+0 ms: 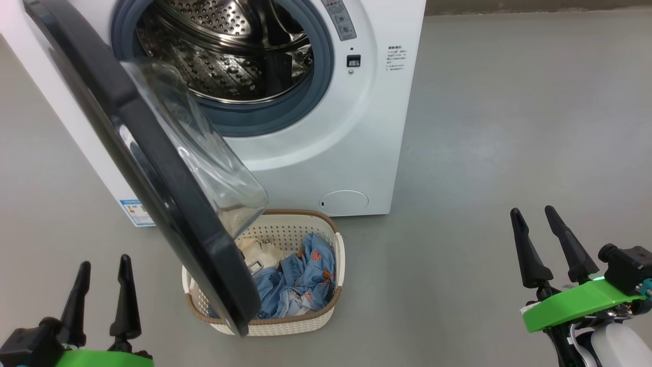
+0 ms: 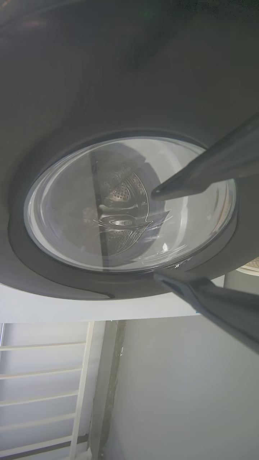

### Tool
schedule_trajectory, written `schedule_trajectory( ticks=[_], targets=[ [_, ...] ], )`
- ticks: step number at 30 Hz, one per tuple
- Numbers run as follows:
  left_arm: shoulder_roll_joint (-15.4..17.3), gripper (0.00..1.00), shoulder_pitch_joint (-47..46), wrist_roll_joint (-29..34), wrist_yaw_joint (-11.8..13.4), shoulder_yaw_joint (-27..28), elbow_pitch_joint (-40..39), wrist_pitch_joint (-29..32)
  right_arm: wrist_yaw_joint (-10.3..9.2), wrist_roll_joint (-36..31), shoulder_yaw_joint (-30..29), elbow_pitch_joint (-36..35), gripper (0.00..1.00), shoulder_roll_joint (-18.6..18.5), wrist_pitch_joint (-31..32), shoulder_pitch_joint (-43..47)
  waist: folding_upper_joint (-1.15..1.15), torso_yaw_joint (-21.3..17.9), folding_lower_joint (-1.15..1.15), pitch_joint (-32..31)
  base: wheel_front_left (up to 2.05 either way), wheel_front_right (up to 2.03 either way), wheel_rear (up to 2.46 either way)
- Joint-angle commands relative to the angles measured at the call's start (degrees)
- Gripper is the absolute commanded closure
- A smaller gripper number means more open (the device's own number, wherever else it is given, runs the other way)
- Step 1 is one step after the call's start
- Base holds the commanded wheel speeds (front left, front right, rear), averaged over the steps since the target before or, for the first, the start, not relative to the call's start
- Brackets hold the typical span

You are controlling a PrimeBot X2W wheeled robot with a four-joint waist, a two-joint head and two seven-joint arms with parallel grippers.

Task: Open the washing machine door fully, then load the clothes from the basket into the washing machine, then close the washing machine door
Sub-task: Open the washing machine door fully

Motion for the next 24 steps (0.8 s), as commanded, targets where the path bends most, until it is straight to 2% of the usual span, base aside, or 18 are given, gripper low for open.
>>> schedule_trajectory(
  ticks=[1,24],
  targets=[
    [1.00,0.00,-1.42,0.84,0.03,2.16,-1.90,-0.31,0.43,-1.16,0.43,-1.12,0.00,-0.31,-0.60,-0.47,0.00,-0.06,0.00,0.07,0.00,0.00,0.00],
    [0.83,0.00,-1.96,1.01,0.03,1.43,-1.74,-0.31,0.43,-8.35,-1.37,1.22,0.00,2.67,-0.61,-1.50,0.00,0.83,0.00,0.44,0.00,0.00,0.00]
  ],
)
